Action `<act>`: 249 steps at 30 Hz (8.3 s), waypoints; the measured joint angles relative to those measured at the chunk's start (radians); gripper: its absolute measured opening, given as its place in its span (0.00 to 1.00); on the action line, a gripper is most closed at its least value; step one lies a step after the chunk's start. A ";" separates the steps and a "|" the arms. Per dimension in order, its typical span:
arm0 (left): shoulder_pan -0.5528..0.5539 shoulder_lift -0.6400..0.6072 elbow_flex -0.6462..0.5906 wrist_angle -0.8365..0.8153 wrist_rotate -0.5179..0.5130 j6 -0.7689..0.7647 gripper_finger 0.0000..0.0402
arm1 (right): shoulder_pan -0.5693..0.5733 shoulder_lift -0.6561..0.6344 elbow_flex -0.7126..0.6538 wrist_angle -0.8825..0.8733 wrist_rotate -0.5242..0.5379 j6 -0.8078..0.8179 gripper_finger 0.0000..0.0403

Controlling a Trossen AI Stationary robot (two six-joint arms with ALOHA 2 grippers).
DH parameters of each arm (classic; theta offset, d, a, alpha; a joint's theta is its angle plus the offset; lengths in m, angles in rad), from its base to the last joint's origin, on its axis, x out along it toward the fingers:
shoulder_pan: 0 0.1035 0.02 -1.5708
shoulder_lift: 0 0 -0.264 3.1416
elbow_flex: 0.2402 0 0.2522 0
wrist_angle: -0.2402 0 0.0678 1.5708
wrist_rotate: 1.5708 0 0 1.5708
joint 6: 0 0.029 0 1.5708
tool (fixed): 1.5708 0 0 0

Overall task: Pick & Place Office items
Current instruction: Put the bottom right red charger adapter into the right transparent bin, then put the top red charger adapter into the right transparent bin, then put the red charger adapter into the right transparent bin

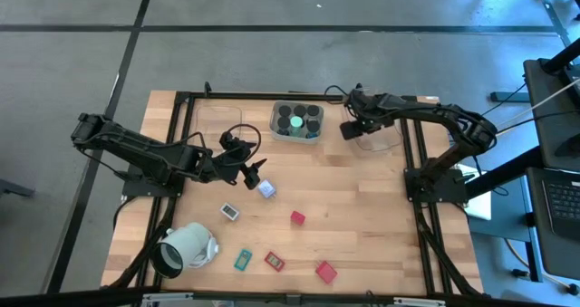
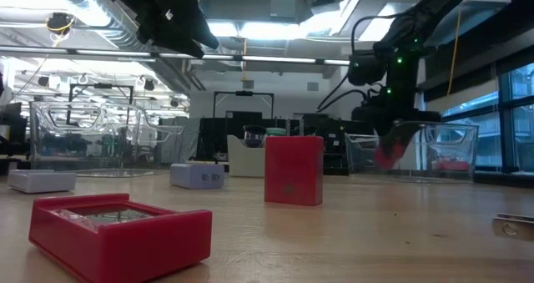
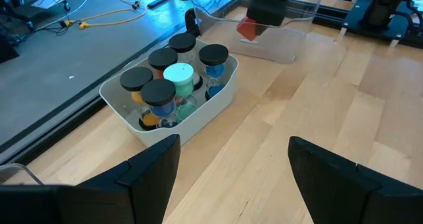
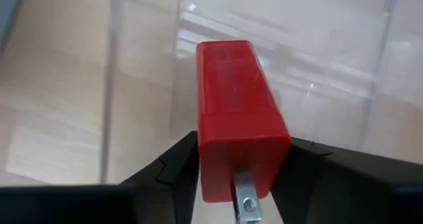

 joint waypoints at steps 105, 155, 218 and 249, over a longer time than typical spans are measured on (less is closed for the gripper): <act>0.010 0.000 0.001 0.000 0.067 0.042 0.69 | 1.117 0.424 0.156 0.789 0.385 0.072 0.40; 0.010 0.000 0.000 0.000 0.066 0.043 0.69 | 0.149 -0.273 -0.102 0.060 0.488 -0.021 0.32; 0.010 -0.001 0.000 0.000 0.014 0.094 0.69 | -0.146 -0.272 -0.397 0.616 0.108 -0.236 0.48; 0.009 -0.001 0.000 0.000 0.077 0.084 0.69 | 0.902 -0.288 0.070 0.029 0.225 0.357 0.49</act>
